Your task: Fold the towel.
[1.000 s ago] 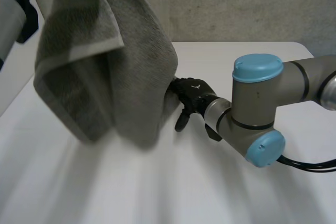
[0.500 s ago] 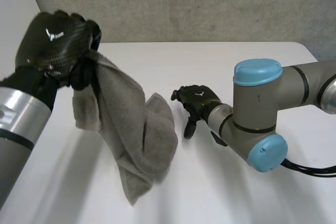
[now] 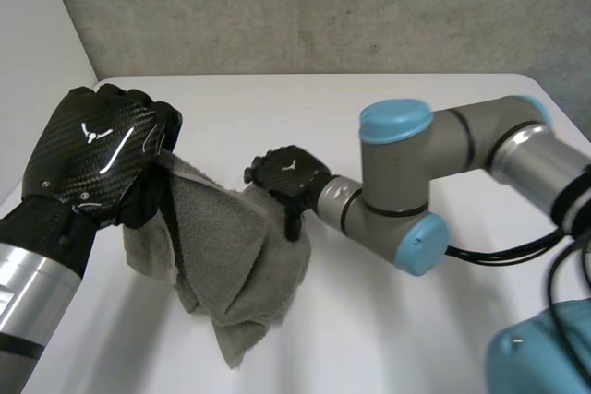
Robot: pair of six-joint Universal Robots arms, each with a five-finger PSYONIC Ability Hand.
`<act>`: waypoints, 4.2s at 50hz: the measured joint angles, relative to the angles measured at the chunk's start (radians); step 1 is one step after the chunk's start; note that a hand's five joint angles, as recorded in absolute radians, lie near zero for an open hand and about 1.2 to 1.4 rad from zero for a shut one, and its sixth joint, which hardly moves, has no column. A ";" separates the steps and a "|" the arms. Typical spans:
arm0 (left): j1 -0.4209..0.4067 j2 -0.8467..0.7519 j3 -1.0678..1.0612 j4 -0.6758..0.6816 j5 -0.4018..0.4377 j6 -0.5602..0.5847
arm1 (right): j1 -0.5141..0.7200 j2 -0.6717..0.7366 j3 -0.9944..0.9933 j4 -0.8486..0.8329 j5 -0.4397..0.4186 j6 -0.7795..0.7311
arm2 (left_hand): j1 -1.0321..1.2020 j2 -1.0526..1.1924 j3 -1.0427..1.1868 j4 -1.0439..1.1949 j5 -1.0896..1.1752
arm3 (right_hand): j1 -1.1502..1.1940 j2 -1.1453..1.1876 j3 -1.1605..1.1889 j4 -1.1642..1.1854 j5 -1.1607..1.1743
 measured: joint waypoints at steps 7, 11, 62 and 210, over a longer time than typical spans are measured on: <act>0.000 0.030 -0.014 0.000 0.000 0.000 | 0.031 0.134 -0.182 0.087 0.026 -0.081 | 0.000 0.000 0.000 0.000 0.000 | 0.461 0.474 0.464 0.462 0.476; 0.003 0.034 -0.016 0.005 0.000 0.000 | 0.034 0.161 -0.279 0.126 0.067 -0.075 | -0.001 0.000 0.000 0.000 0.000 | 0.989 1.028 1.008 1.012 1.013; 0.084 -0.511 0.001 0.274 0.107 -0.030 | -0.338 -0.773 1.106 -0.338 0.090 -0.214 | -0.001 0.000 0.000 0.000 0.000 | 0.309 0.317 0.311 0.305 0.300; 0.125 -0.142 0.376 -0.111 -0.077 0.214 | -0.537 -1.040 0.582 0.112 0.033 -0.179 | 0.019 0.015 -0.004 0.000 0.001 | 1.020 1.030 1.041 1.042 1.065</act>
